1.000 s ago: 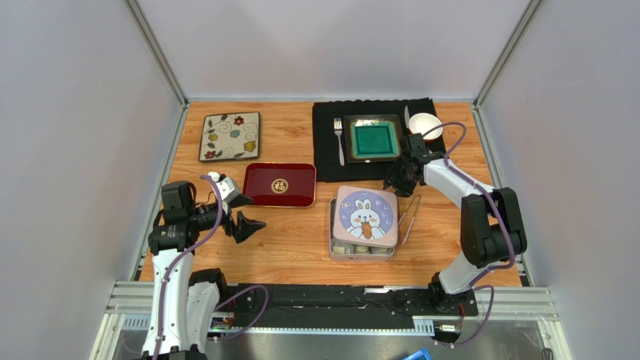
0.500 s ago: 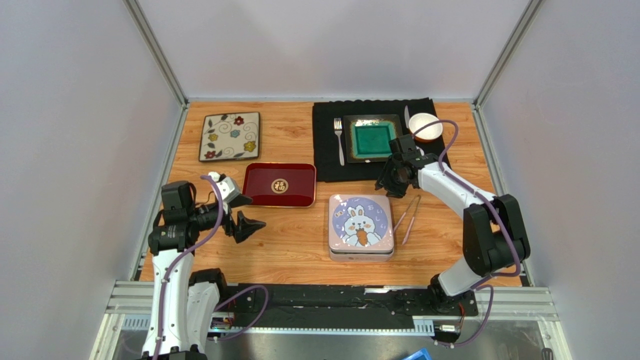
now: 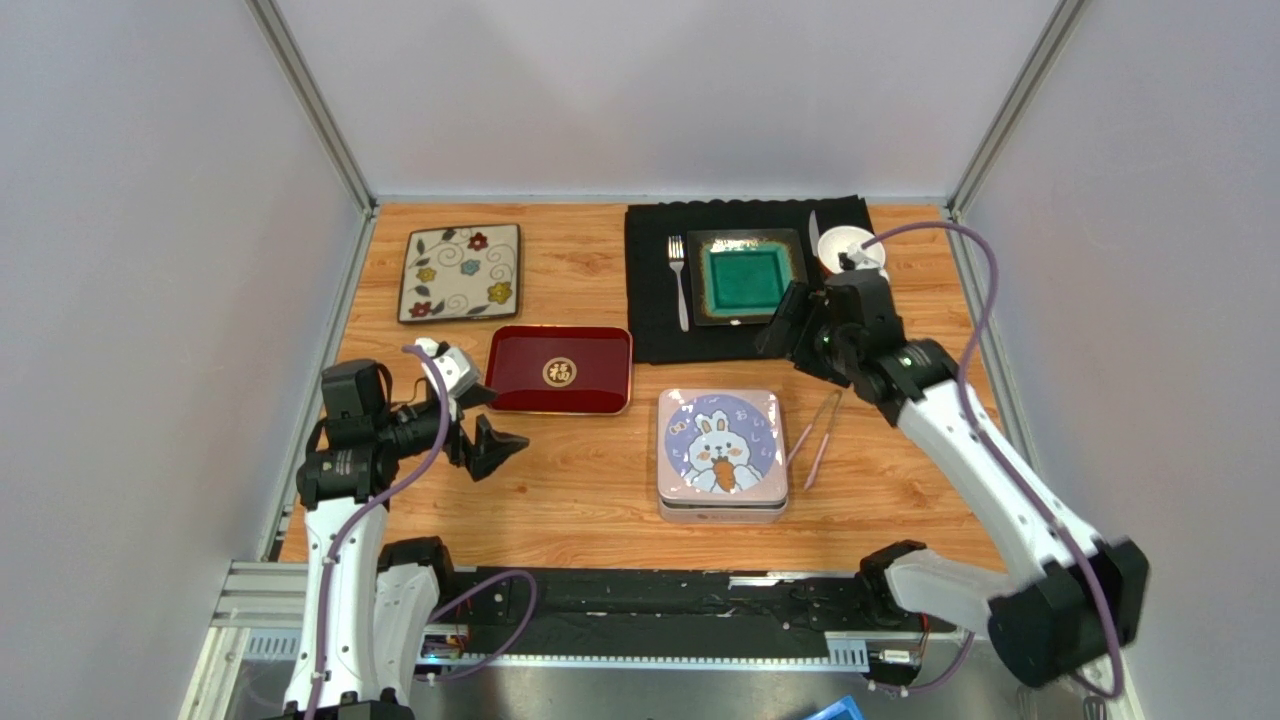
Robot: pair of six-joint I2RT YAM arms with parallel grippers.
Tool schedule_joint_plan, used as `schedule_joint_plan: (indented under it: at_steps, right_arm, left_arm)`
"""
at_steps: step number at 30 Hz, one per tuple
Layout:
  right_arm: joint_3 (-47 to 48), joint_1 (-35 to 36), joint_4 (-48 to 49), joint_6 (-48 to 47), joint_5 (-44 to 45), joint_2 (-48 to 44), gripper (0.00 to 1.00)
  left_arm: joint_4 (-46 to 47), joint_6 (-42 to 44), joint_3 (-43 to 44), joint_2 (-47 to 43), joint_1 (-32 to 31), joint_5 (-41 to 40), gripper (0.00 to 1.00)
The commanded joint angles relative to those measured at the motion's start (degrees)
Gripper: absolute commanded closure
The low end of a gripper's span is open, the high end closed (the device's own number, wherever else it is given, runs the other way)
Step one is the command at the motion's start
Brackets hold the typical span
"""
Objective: Pack the chocolate
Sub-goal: Reset both arms
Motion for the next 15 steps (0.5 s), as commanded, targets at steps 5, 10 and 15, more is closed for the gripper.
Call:
schedule_joint_plan:
  at_steps: [5, 10, 15]
  right_arm:
    - [-2.9, 3.0, 2.8, -8.9, -7.3, -21.4, 0.04]
    - [-6.4, 4.8, 3.2, -9.4, -9.4, -27.4, 0.01]
    - [-6.9, 5.6, 2.2, -10.9, -8.6, -29.2, 0.01]
  left_arm:
    - [5.8, -7.9, -2.3, 1.1, 0.0, -2.3, 0.01]
    - [6.9, -9.8, -3.8, 1.6, 0.0, -4.3, 0.01]
    - [8.3, -11.5, -4.8, 1.6, 0.1, -5.4, 0.01]
